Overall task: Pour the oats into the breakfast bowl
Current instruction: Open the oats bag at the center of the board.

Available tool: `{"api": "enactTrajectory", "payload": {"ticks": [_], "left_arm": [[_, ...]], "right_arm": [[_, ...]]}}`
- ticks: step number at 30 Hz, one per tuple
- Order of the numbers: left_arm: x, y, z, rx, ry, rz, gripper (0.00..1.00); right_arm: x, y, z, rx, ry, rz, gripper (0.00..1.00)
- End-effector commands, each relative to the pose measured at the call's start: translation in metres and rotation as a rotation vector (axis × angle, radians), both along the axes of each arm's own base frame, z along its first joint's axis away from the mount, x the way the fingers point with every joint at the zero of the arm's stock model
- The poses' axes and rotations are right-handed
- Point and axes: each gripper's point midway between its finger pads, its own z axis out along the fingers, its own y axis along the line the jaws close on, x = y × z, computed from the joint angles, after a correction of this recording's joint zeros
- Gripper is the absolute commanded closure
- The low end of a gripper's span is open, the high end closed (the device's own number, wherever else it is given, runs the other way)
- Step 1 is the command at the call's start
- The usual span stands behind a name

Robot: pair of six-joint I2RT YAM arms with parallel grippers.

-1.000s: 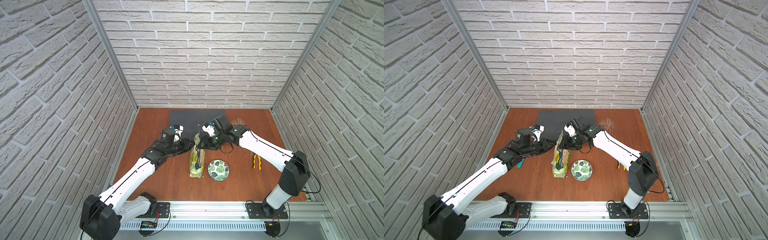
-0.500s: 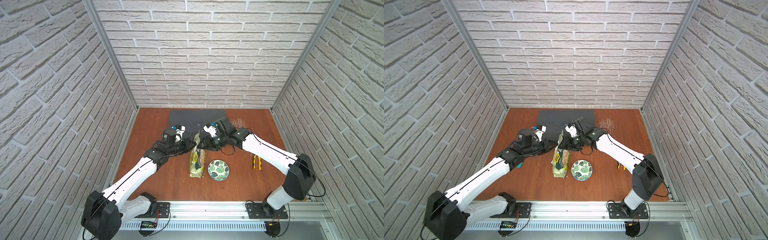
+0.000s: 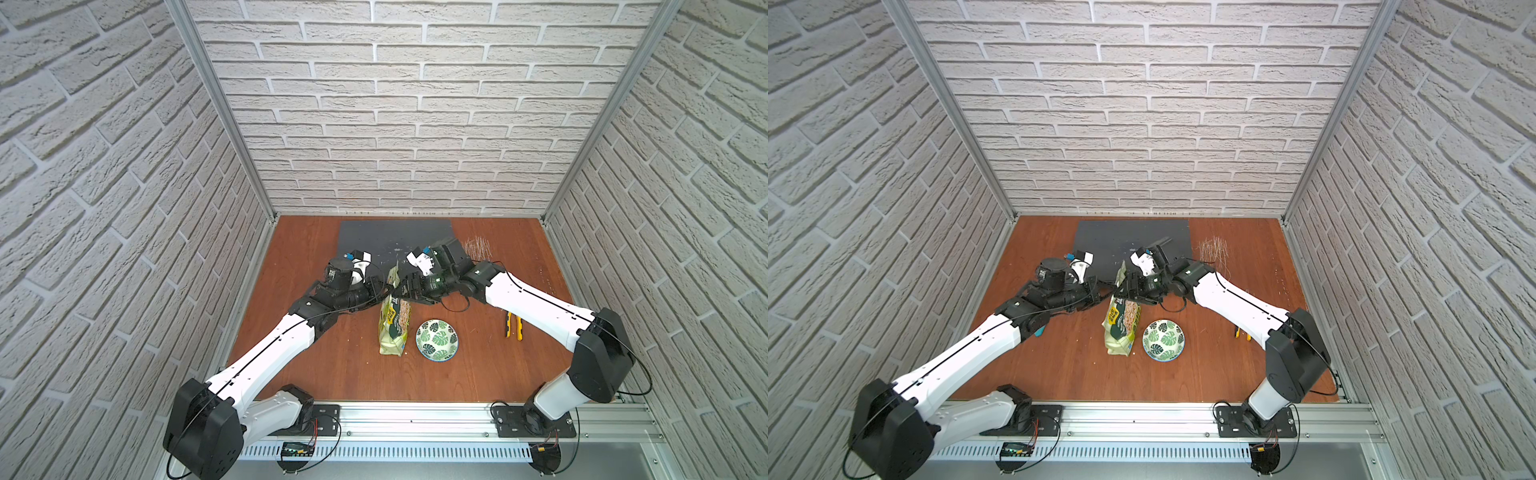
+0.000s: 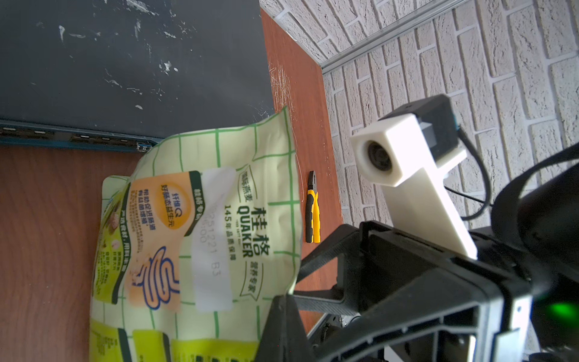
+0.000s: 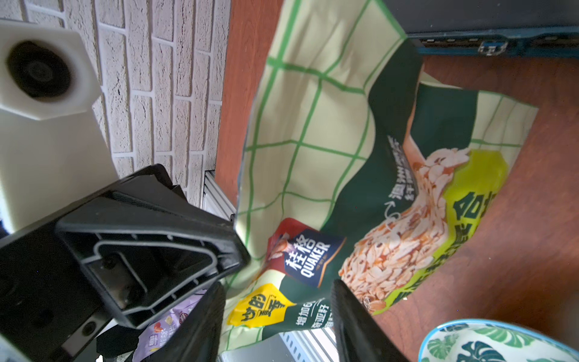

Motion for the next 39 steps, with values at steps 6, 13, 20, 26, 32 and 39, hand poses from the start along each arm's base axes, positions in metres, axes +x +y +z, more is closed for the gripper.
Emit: {"api": "enactTrajectory", "payload": {"ticks": [6, 13, 20, 26, 32, 39], "left_arm": [[-0.001, 0.003, -0.015, 0.033, 0.024, 0.018, 1.0], [-0.001, 0.005, -0.014, 0.038, 0.022, 0.022, 1.0], [-0.001, 0.007, -0.013, 0.046, 0.019, 0.033, 1.0], [-0.001, 0.01, -0.01, 0.048, 0.011, 0.043, 1.0], [-0.002, 0.01, -0.009, 0.048, 0.009, 0.044, 1.0], [-0.002, 0.01, -0.009, 0.047, 0.01, 0.045, 1.0]], "right_arm": [[-0.008, 0.009, 0.016, 0.065, -0.026, 0.021, 0.41], [-0.009, 0.008, 0.001, 0.006, -0.018, 0.017, 0.47], [-0.008, 0.004, -0.004, -0.034, -0.026, 0.007, 0.64], [-0.007, 0.005, -0.005, -0.034, -0.022, 0.009, 0.71], [-0.003, 0.008, 0.021, 0.065, -0.069, -0.021, 0.52], [-0.007, 0.014, 0.02, 0.087, -0.053, -0.013, 0.47]]}}
